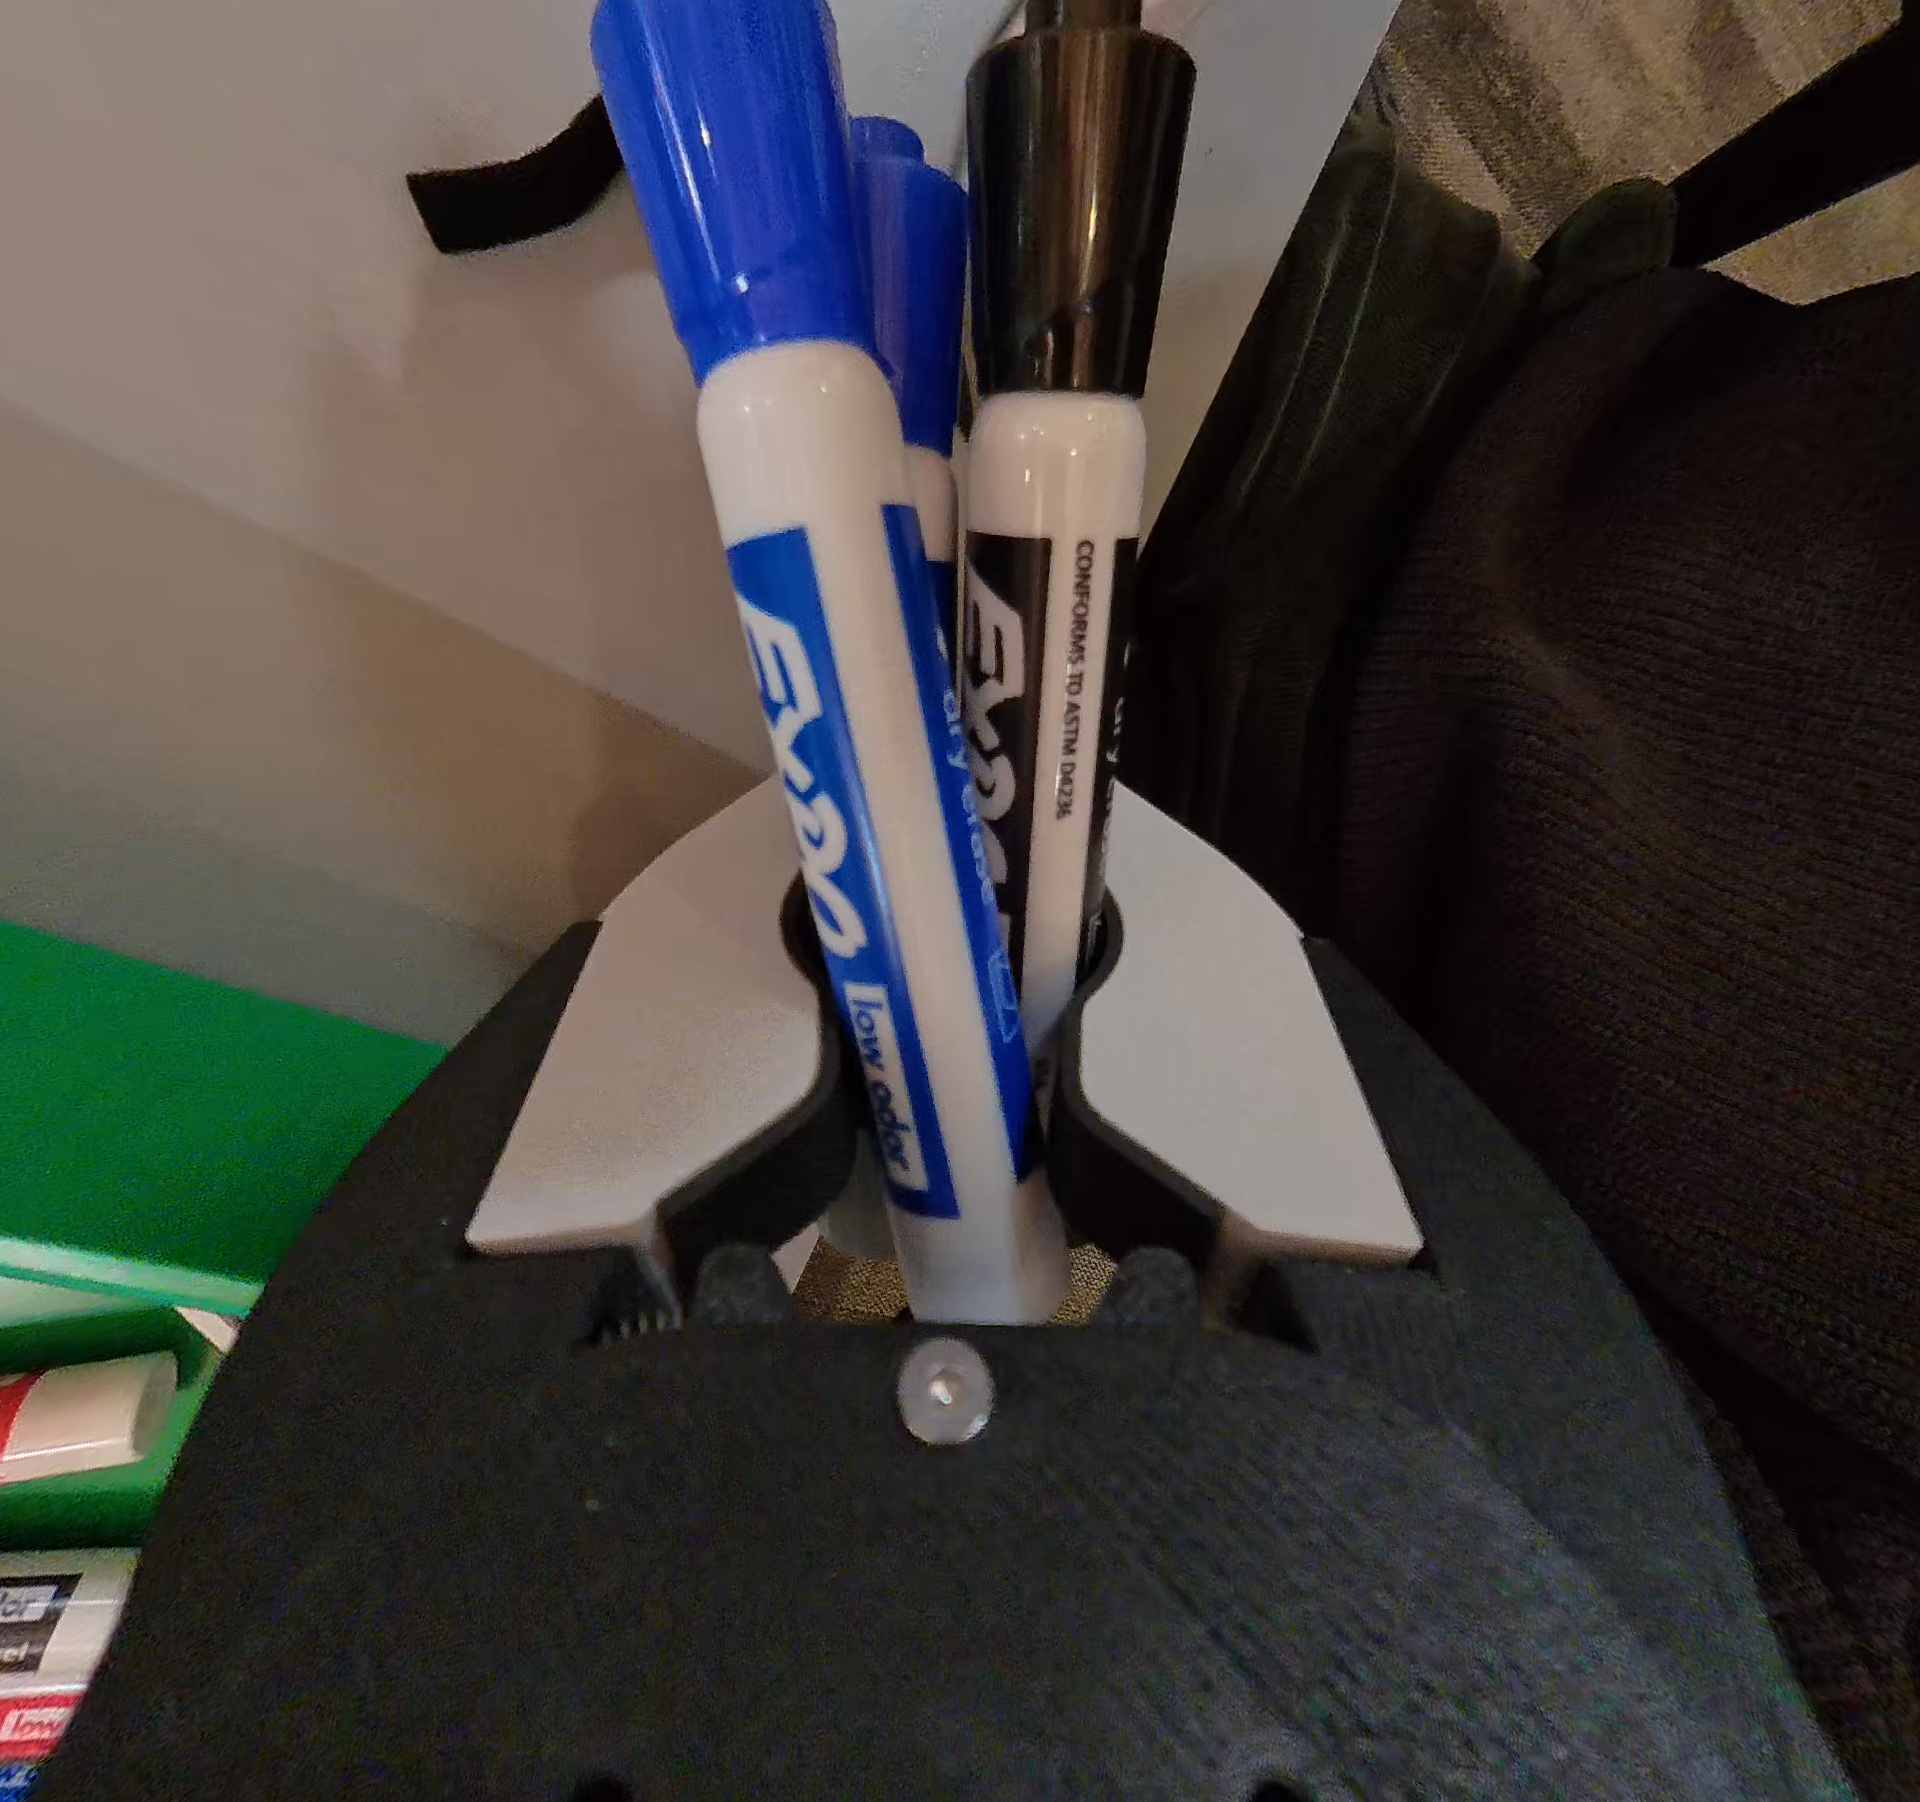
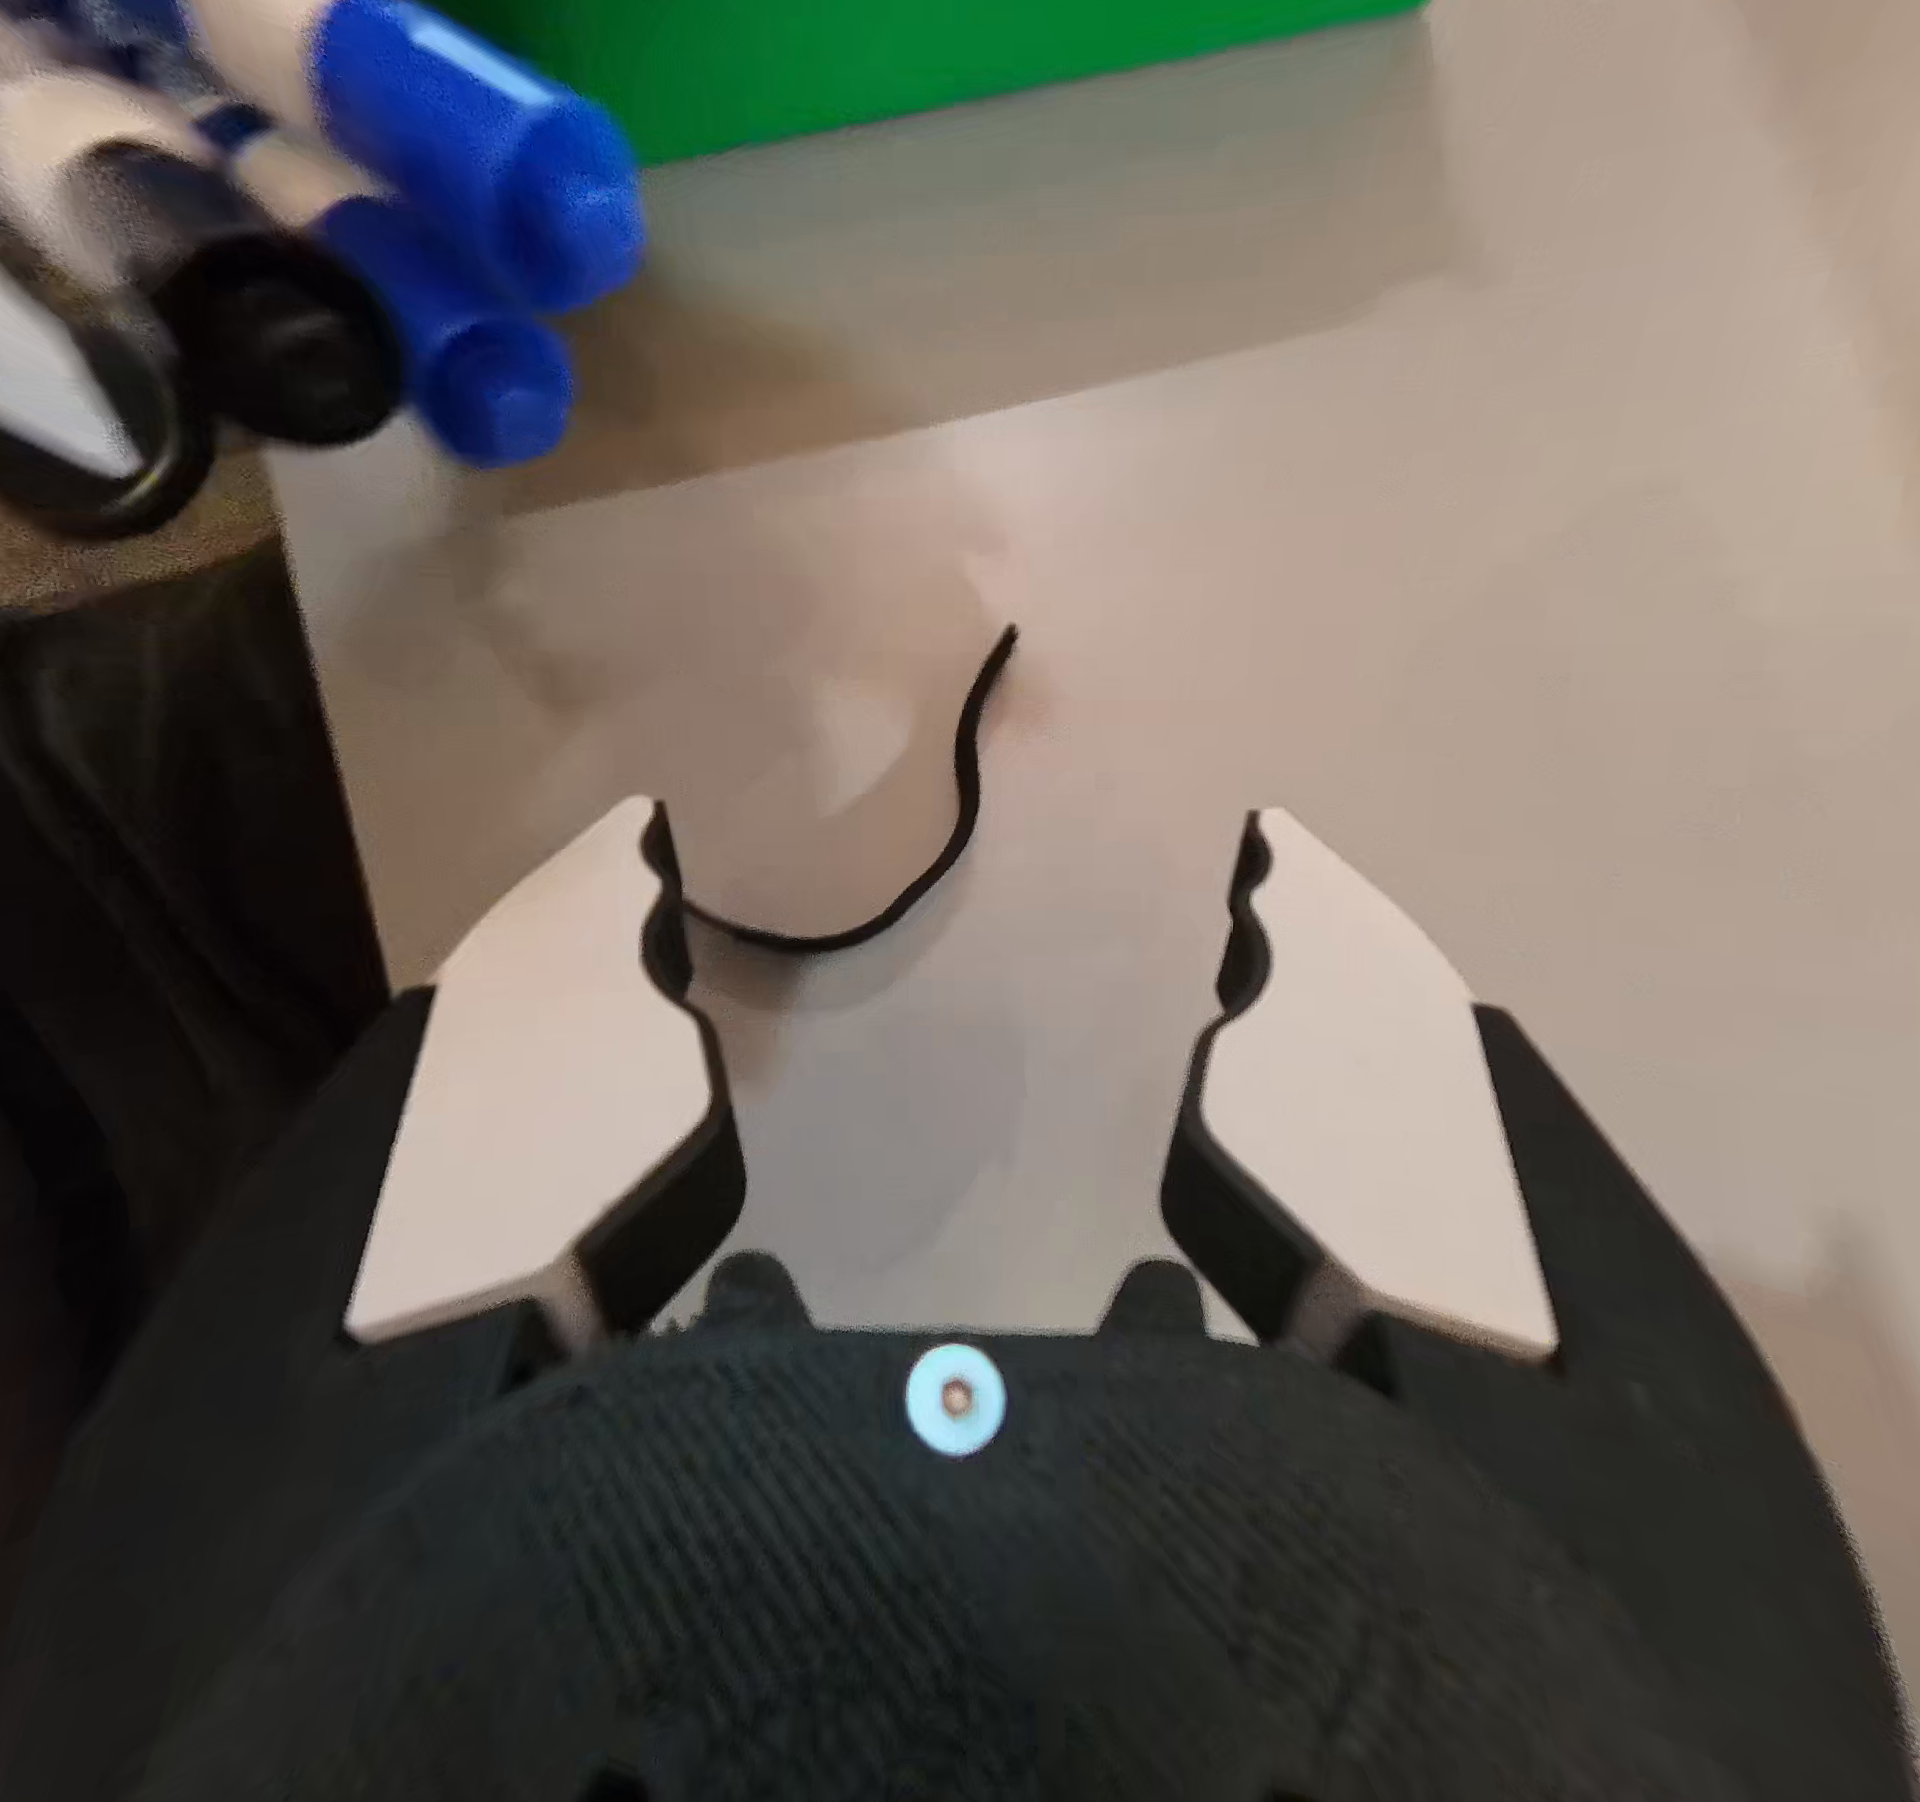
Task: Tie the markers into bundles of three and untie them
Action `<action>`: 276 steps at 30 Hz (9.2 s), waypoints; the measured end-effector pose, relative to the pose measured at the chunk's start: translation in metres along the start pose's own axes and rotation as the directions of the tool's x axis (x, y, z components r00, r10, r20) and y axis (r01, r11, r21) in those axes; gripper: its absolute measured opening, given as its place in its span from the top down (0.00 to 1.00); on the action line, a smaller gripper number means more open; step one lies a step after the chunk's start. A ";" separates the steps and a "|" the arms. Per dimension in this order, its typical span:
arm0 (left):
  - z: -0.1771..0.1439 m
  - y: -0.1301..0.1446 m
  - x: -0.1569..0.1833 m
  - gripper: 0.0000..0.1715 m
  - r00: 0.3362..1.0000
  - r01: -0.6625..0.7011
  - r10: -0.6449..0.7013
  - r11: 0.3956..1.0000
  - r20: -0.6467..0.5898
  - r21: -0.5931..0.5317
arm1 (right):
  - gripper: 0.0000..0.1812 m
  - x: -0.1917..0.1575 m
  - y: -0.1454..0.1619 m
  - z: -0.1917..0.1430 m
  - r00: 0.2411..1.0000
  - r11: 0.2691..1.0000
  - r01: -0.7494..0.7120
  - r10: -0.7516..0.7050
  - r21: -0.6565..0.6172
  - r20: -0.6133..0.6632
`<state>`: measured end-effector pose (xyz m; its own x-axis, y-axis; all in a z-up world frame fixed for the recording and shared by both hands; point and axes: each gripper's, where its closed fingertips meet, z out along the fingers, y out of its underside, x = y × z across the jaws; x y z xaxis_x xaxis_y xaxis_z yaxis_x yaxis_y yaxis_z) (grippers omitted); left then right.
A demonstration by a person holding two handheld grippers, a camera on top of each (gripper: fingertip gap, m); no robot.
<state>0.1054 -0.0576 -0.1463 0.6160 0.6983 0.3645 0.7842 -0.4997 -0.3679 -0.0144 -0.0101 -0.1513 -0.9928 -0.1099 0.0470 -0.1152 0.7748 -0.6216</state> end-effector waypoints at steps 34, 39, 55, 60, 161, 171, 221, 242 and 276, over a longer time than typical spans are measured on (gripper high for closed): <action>-0.009 0.004 0.001 0.74 1.000 0.013 -0.013 1.000 -0.007 0.026 | 0.39 -0.033 0.030 0.049 0.859 0.874 0.456 -0.383 -0.167 0.340; -0.009 0.005 0.001 0.74 1.000 0.017 -0.017 1.000 -0.003 0.021 | 0.42 -0.035 0.027 0.058 0.851 0.876 0.463 -0.394 -0.138 0.347; -0.001 0.003 0.003 0.74 1.000 0.005 -0.005 1.000 -0.013 -0.004 | 0.64 -0.039 -0.008 0.000 0.923 0.964 0.112 -0.191 0.241 0.333; 0.004 0.002 0.003 0.74 1.000 0.001 -0.001 1.000 -0.003 -0.025 | 0.61 -0.031 -0.002 -0.002 0.960 0.955 0.045 -0.123 0.294 0.252; 0.101 -0.036 0.039 0.74 0.959 -0.284 0.264 0.912 -0.106 -0.294 | 0.87 -0.072 0.036 -0.056 0.778 0.807 -0.494 0.244 0.324 0.579; 0.106 -0.038 0.046 0.74 0.951 -0.308 0.291 0.897 -0.100 -0.317 | 0.96 -0.070 0.035 -0.058 0.779 0.798 -0.503 0.251 0.333 0.574; 0.103 -0.046 0.086 0.74 0.898 -0.432 0.384 0.864 -0.215 -0.258 | 0.90 -0.102 0.037 -0.087 0.472 0.768 -0.606 0.137 0.208 0.871; 0.106 -0.049 0.060 0.74 0.917 -0.395 0.391 0.872 -0.074 -0.289 | 0.76 -0.076 0.032 -0.083 0.702 0.781 -0.537 0.204 0.320 0.682; 0.123 -0.081 0.035 0.74 0.969 -0.065 0.032 0.989 0.243 0.129 | 1.00 -0.046 0.060 -0.088 0.949 0.844 -0.053 0.209 0.534 -0.235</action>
<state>0.0547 0.0707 -0.2090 0.6041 0.7857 0.1333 0.7261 -0.4737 -0.4984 0.0214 0.0968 -0.1219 -0.9739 0.2042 0.0988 -0.0271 0.3277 -0.9444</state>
